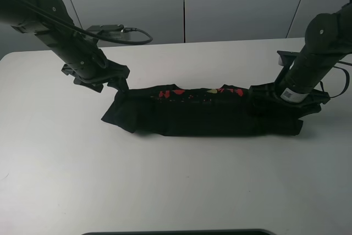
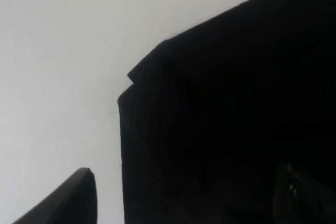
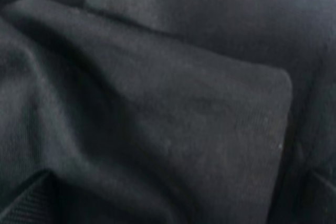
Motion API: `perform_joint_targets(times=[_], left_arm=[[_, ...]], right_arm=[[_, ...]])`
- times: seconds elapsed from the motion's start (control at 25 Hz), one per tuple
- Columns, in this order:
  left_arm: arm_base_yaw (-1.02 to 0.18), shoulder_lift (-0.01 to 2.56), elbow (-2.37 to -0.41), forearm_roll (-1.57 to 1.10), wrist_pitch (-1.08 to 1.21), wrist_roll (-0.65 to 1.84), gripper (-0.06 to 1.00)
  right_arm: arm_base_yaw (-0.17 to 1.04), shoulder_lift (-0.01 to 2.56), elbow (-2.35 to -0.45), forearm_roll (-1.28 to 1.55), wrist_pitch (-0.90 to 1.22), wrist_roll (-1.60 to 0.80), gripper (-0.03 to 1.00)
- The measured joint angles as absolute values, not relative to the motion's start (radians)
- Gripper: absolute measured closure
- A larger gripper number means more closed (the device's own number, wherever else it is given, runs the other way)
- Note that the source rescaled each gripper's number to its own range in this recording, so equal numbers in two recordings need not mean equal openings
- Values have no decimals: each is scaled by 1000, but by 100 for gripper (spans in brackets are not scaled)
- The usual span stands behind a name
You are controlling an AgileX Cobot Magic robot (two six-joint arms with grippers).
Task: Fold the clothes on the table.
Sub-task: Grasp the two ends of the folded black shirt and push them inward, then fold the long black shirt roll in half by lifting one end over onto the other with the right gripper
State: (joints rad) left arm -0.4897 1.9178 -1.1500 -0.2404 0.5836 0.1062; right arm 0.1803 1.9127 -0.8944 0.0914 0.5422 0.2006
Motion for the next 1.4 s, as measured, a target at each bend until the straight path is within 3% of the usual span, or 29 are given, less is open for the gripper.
perform_joint_targets(times=[0.28,0.36,0.48,0.52,0.96,1.4], left_arm=[[-490,1918,-1150,-240,591,106,5],[-490,1918,-1150,-240,593,106,5],[-490,1918,-1150,-240,598,108,5],[-490,1918,-1150,-236,598,108,5],[-490,1918,-1150,-221,607,108,5],[-490,1918,-1150,-209,637,108,5]], right_arm=[[180,1923,-898,88,544,200,1],[178,1925,-898,77,539,193,21],[178,1929,-898,92,513,178,78],[180,1929,-899,97,511,172,87],[180,1906,-899,13,515,202,86],[149,1740,-1008,-122,729,228,86]])
